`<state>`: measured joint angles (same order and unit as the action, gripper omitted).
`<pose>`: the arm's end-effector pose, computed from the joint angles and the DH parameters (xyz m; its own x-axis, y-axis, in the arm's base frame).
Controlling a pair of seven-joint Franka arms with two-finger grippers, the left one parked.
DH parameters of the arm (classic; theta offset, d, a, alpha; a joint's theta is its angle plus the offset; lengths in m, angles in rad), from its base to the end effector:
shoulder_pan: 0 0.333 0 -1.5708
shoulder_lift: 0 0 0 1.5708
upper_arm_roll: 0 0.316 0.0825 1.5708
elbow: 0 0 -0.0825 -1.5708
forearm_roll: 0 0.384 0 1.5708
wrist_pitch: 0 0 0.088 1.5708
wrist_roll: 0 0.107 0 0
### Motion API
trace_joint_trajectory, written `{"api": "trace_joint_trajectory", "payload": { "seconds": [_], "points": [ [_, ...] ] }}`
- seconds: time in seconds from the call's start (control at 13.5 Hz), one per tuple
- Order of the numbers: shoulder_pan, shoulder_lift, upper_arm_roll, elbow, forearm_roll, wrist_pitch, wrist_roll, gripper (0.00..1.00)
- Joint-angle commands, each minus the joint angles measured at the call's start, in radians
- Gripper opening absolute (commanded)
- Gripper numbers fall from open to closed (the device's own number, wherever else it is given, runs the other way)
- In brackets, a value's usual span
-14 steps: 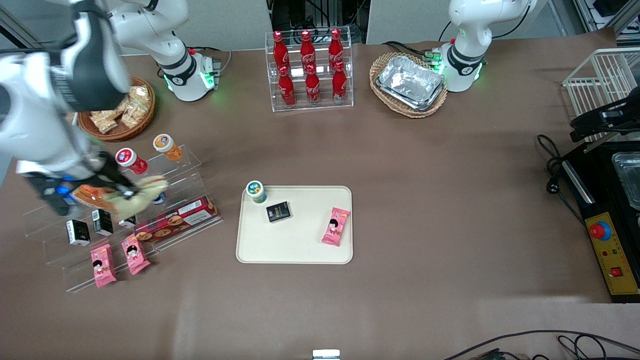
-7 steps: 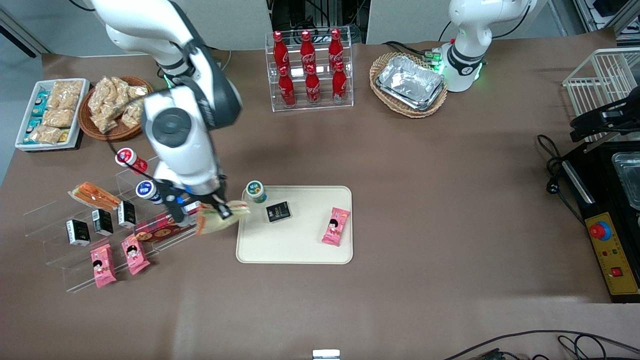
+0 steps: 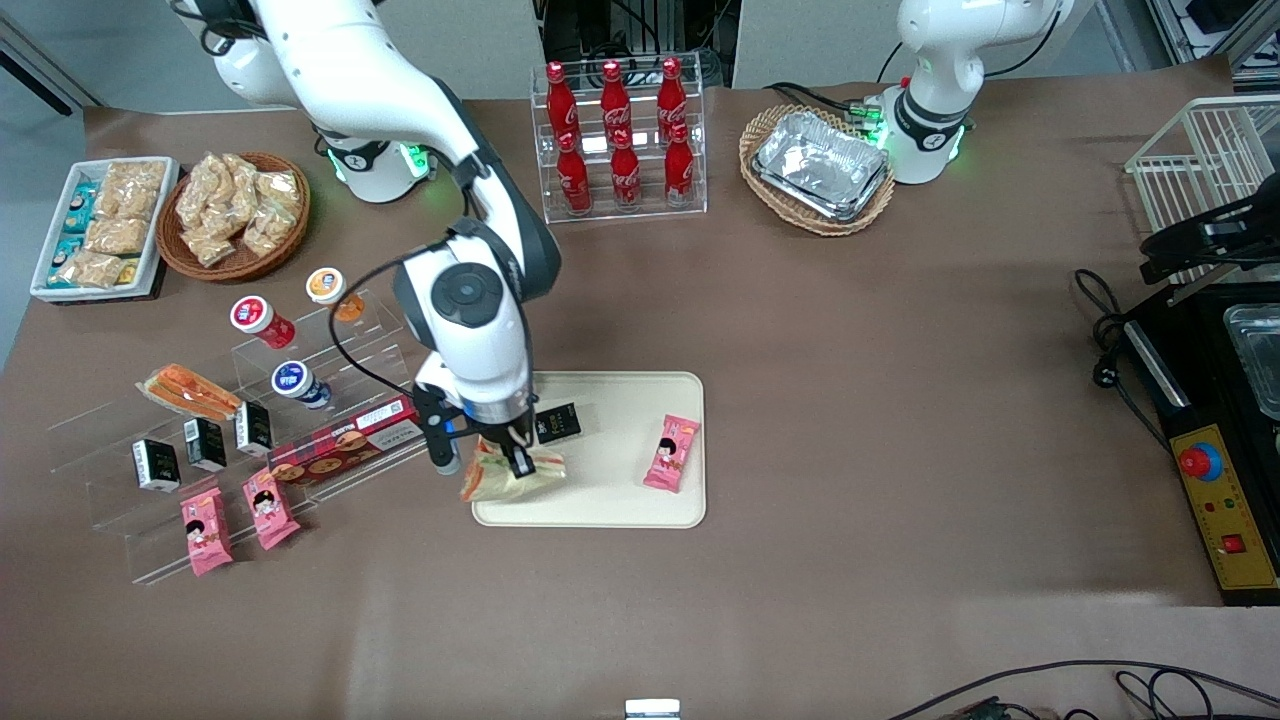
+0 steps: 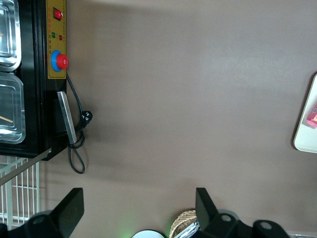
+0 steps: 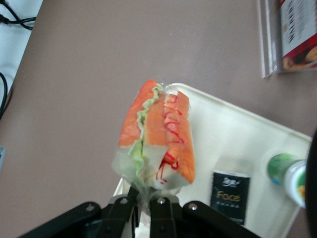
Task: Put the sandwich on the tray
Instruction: 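Lower the sandwich onto the tray and open the right gripper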
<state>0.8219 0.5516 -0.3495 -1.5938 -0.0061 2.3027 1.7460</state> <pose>0.6117 0.3537 0.3467 0.3389 -0.9287 0.1504 -0.9072 -0.3650 -0.2094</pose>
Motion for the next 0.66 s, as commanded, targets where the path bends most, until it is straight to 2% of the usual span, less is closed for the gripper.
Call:
{"api": "trace_joint_trajectory", "payload": {
  "seconds": [0.0,0.15,0.37,0.59],
  "points": [
    [0.008,0.143,-0.016,0.15,0.011,0.038,0.095,0.0],
    [0.008,0.174,-0.014,0.155,0.026,0.096,0.124,0.0],
    [0.008,0.195,-0.014,0.152,0.102,0.171,0.121,0.0],
    [0.011,0.232,-0.013,0.152,0.152,0.21,0.112,0.0]
  ]
}}
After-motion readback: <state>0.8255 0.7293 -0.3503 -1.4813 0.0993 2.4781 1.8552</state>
